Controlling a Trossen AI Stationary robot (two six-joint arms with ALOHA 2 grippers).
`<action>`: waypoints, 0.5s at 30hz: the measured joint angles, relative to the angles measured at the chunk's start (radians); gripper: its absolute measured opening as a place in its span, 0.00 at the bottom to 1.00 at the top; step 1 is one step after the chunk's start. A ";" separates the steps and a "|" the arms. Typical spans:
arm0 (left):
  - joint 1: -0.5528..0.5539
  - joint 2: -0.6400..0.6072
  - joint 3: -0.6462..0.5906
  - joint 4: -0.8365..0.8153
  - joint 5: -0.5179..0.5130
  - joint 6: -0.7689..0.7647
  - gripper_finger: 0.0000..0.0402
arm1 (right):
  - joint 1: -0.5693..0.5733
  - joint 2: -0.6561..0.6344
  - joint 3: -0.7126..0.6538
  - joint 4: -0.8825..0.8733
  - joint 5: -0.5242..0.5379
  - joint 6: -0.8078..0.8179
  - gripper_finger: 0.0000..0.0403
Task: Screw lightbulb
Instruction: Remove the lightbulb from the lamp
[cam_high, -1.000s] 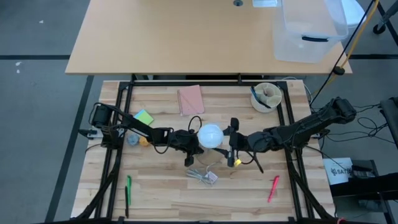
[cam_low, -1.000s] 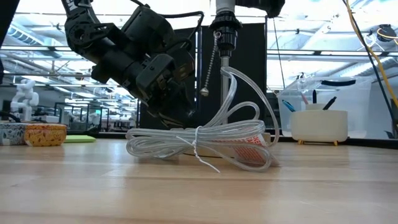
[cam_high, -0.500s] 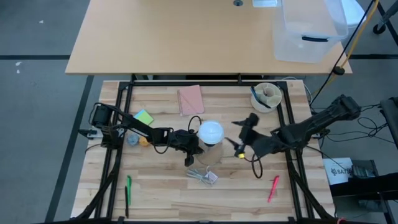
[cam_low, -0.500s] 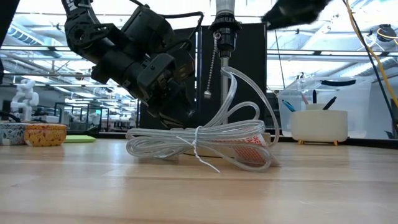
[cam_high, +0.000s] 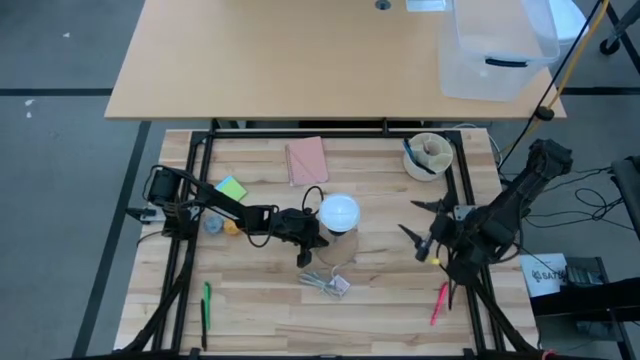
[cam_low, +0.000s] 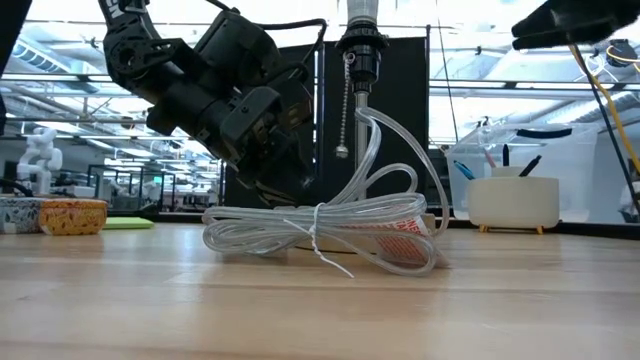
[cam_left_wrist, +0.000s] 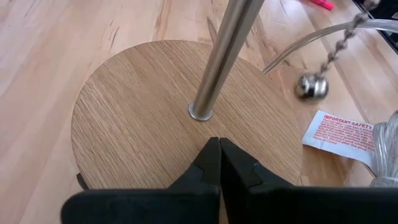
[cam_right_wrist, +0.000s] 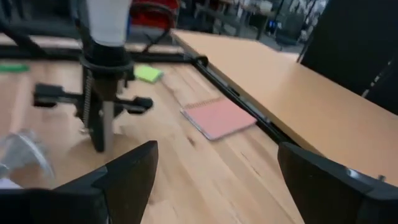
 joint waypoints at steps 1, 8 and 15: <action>0.000 0.000 0.000 0.000 0.000 0.001 0.00 | 0.014 0.000 -0.029 0.057 0.024 -0.007 0.81; 0.002 0.000 0.000 0.002 -0.017 -0.004 0.00 | 0.022 0.043 -0.210 0.701 0.051 -0.308 0.81; 0.002 0.000 0.000 0.004 -0.029 -0.009 0.00 | -0.056 0.217 -0.272 1.469 -0.072 -0.734 0.81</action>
